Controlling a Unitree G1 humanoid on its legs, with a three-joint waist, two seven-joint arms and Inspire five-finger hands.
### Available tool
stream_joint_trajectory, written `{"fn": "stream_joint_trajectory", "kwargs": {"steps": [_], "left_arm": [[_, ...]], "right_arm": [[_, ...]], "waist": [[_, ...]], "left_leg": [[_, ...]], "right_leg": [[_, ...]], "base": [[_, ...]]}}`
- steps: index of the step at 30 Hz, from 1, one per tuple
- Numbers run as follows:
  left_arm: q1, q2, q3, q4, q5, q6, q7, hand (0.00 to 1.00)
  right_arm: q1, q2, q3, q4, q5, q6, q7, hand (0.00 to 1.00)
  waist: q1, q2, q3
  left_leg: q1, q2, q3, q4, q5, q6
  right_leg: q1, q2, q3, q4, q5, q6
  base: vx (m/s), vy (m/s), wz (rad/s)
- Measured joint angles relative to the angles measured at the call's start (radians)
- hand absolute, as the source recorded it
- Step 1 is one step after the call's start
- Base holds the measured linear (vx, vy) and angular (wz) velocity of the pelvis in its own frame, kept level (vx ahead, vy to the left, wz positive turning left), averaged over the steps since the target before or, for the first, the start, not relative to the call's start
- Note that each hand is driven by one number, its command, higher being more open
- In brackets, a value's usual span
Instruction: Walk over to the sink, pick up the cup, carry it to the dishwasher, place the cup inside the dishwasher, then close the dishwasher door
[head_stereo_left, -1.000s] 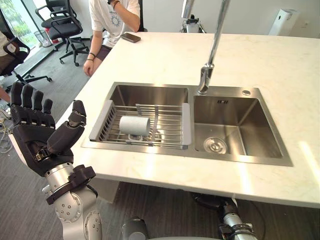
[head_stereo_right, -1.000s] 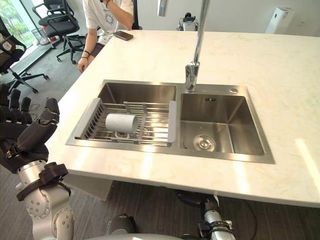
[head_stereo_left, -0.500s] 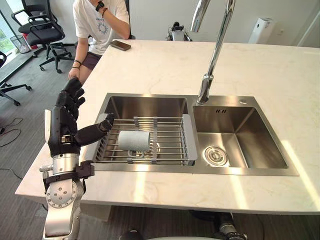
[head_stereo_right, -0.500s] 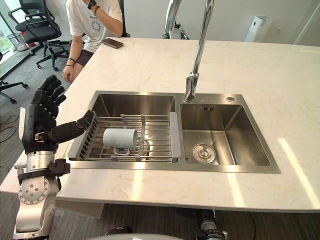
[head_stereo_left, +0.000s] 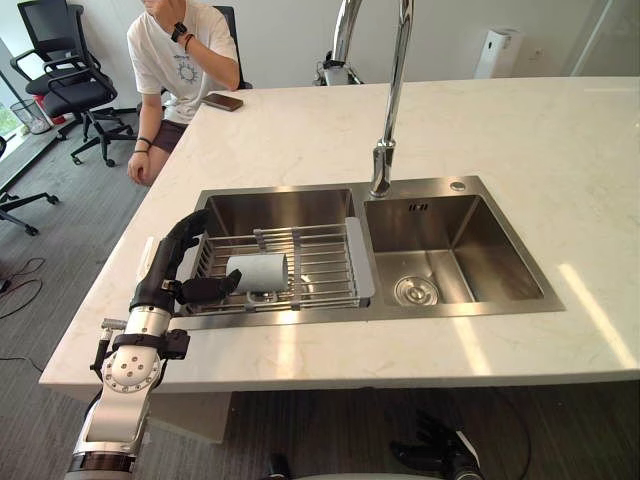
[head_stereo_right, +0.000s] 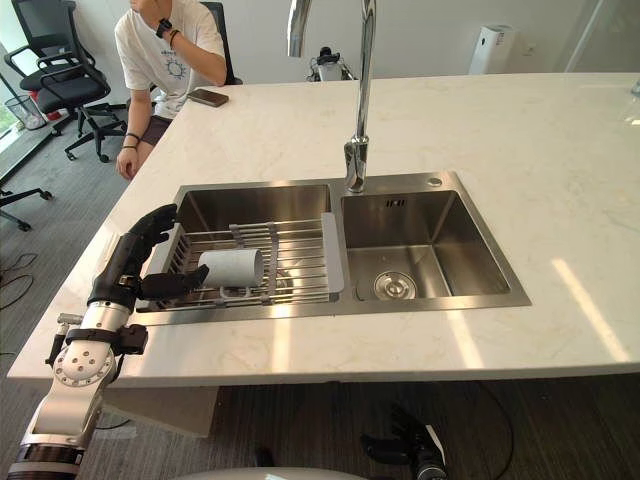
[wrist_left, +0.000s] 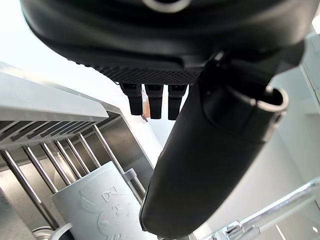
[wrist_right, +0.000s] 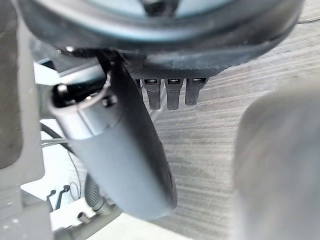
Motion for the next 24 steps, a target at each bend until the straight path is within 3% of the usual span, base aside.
{"fn": "stream_joint_trajectory", "kwargs": {"steps": [3, 4, 7, 10, 15, 18, 24], "left_arm": [[-0.024, 0.038, -0.003, 0.021, 0.049, 0.000, -0.005, 0.90], [-0.027, 0.048, -0.007, 0.028, 0.075, 0.002, -0.008, 0.90], [-0.051, 0.055, -0.019, 0.028, 0.107, 0.001, -0.014, 0.90], [-0.058, 0.069, -0.024, 0.029, 0.111, 0.000, -0.019, 0.90], [-0.122, 0.099, -0.077, 0.084, 0.149, 0.005, -0.023, 0.90], [-0.132, 0.116, -0.110, 0.089, 0.178, 0.005, -0.023, 0.90], [-0.204, 0.128, -0.172, 0.103, 0.273, 0.005, -0.024, 0.90]], "right_arm": [[-0.002, 0.004, -0.007, 0.001, 0.000, 0.000, 0.000, 0.90], [-0.005, 0.003, -0.017, 0.002, 0.000, 0.000, 0.001, 0.90], [0.003, -0.004, -0.025, 0.003, 0.000, 0.000, -0.008, 0.90], [0.005, -0.012, -0.025, 0.018, -0.001, 0.001, -0.010, 0.90], [0.006, 0.014, -0.024, 0.049, -0.001, 0.002, -0.020, 0.90], [-0.003, 0.009, -0.024, 0.063, -0.001, 0.002, -0.020, 0.90], [-0.037, 0.004, -0.021, 0.096, -0.001, 0.002, -0.029, 0.90]], "waist": [[-0.004, -0.005, 0.008], [-0.017, 0.007, 0.011], [-0.024, 0.018, 0.009], [-0.018, 0.027, 0.004], [-0.025, -0.015, 0.007], [-0.025, -0.018, 0.005], [-0.027, -0.018, 0.011]], "left_leg": [[-0.003, -0.026, -0.043, -0.001, 0.000, 0.003], [-0.004, -0.028, -0.083, -0.001, 0.000, 0.003], [-0.036, -0.024, -0.111, -0.001, -0.004, -0.002], [-0.045, -0.024, -0.118, 0.000, 0.017, 0.013], [-0.052, -0.053, -0.135, 0.000, 0.019, 0.027], [-0.051, -0.061, -0.135, 0.000, 0.022, 0.029], [-0.036, -0.055, -0.139, -0.001, 0.019, 0.024]], "right_leg": [[-0.003, -0.020, 0.003, -0.004, -0.046, 0.025], [-0.004, -0.010, 0.002, 0.004, -0.048, 0.028], [-0.025, 0.002, 0.006, -0.002, -0.042, 0.013], [-0.041, 0.013, 0.026, -0.007, -0.037, 0.004], [-0.032, -0.006, 0.035, -0.026, -0.025, 0.008], [-0.023, -0.015, 0.032, -0.043, -0.011, 0.033], [0.005, -0.009, 0.027, -0.060, -0.010, 0.035]], "base": [[-0.18, -0.012, -0.09], [-0.15, -0.026, 0.08], [-0.15, -0.015, 0.12], [-0.03, 0.014, -0.11], [0.05, 0.009, 0.07], [0.09, -0.006, 0.04], [0.06, -0.049, 0.01]]}}
